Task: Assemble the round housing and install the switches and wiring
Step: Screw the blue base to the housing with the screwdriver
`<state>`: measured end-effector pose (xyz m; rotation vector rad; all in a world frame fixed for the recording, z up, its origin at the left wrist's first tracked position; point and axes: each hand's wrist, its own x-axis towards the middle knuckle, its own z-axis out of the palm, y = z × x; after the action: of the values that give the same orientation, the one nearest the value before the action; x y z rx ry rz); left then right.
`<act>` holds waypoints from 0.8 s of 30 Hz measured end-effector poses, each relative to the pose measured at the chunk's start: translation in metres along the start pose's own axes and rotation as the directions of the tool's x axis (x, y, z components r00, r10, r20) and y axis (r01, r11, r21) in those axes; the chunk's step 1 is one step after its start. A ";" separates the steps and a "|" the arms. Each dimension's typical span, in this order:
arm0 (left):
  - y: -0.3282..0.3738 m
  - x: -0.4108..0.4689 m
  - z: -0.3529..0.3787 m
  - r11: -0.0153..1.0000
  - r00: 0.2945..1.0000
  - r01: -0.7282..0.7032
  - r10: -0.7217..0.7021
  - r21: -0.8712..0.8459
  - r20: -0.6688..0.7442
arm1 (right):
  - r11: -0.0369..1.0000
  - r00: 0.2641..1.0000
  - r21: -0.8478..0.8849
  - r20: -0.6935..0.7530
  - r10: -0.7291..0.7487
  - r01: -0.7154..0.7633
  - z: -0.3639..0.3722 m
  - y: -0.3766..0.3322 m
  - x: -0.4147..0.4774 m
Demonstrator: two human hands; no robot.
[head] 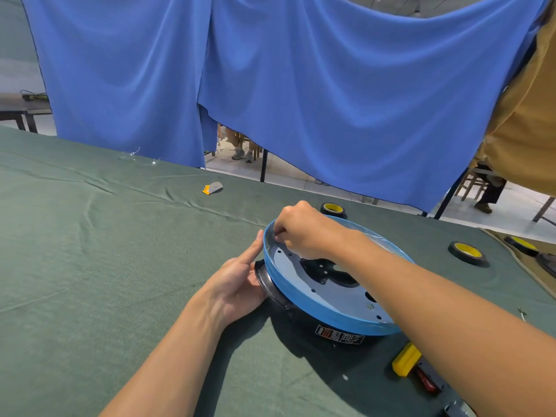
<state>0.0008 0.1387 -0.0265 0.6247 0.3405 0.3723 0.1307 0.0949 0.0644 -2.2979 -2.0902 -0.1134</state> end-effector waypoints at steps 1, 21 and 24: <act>0.000 0.000 0.000 1.000 1.000 -0.004 0.004 0.003 -0.002 | 1.000 1.000 0.006 -0.005 0.012 -0.012 0.000 0.000 0.000; -0.002 -0.001 0.001 0.999 0.998 -0.035 0.036 0.006 -0.050 | 0.999 1.000 -0.039 0.011 -0.028 0.028 -0.003 -0.004 0.004; -0.002 -0.001 0.000 0.999 0.998 -0.036 0.037 0.014 -0.055 | 0.996 1.000 -0.082 0.011 -0.016 0.017 -0.003 -0.004 0.004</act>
<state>0.0008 0.1369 -0.0275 0.6346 0.3850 0.4235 0.1267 0.0988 0.0674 -2.3313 -2.1489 -0.1924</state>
